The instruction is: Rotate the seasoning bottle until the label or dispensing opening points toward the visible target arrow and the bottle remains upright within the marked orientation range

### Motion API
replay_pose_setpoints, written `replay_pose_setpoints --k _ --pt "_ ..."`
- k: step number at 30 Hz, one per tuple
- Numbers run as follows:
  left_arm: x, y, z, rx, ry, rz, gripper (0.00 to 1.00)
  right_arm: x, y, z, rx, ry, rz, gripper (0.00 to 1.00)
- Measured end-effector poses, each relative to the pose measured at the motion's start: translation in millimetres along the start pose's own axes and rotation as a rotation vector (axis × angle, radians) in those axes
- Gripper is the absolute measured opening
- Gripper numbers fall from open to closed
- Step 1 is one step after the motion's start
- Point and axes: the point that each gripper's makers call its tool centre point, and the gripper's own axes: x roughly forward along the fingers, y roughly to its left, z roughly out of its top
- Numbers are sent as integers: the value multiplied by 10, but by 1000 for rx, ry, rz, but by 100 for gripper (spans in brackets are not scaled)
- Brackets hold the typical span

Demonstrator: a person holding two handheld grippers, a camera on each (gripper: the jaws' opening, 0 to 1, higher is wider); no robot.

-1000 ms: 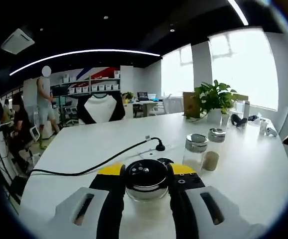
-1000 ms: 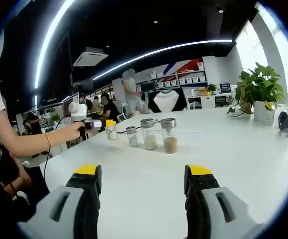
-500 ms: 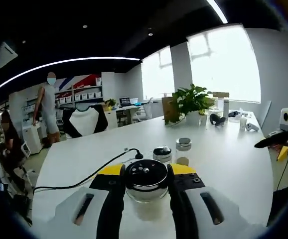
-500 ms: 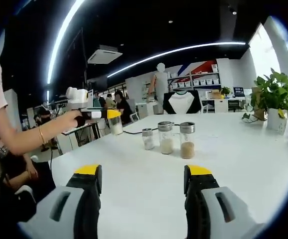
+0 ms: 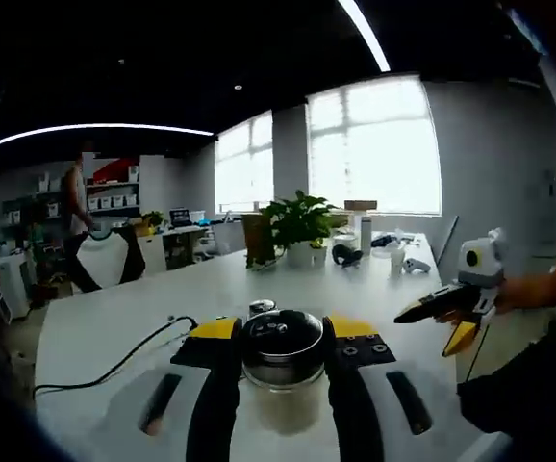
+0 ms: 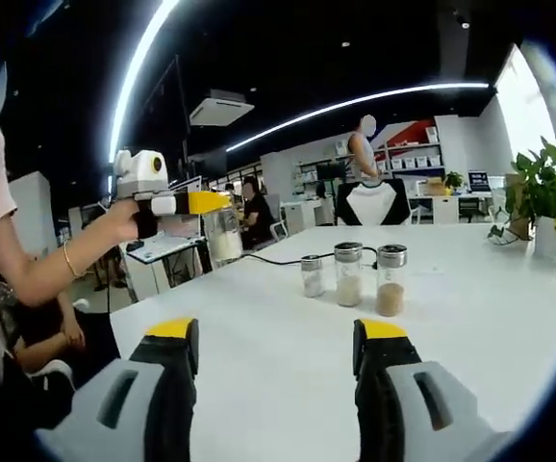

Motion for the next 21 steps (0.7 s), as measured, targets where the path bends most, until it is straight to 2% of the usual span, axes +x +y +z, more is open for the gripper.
replay_pose_setpoints --k 2,4,6,8,13,20,21 --pt "1 -57 37 4 -4 10 35 8 14 4 0 0 4 64" --pt "18 -161 108 -1 -22 -16 35 28 53 17 -7 3 12 63" --pt "52 -304 162 -31 -43 -57 35 46 84 40 -12 -3 19 63" --pt "75 -365 177 -48 -50 -83 35 61 120 68 -13 -10 28 62" --pt "107 -576 243 -25 -57 -146 35 51 211 164 -31 -27 54 62" --pt "102 -830 366 -71 -115 -273 35 19 342 314 -49 -55 91 60" --pt "111 -876 348 -52 -100 -280 35 15 364 333 -52 -59 96 59"
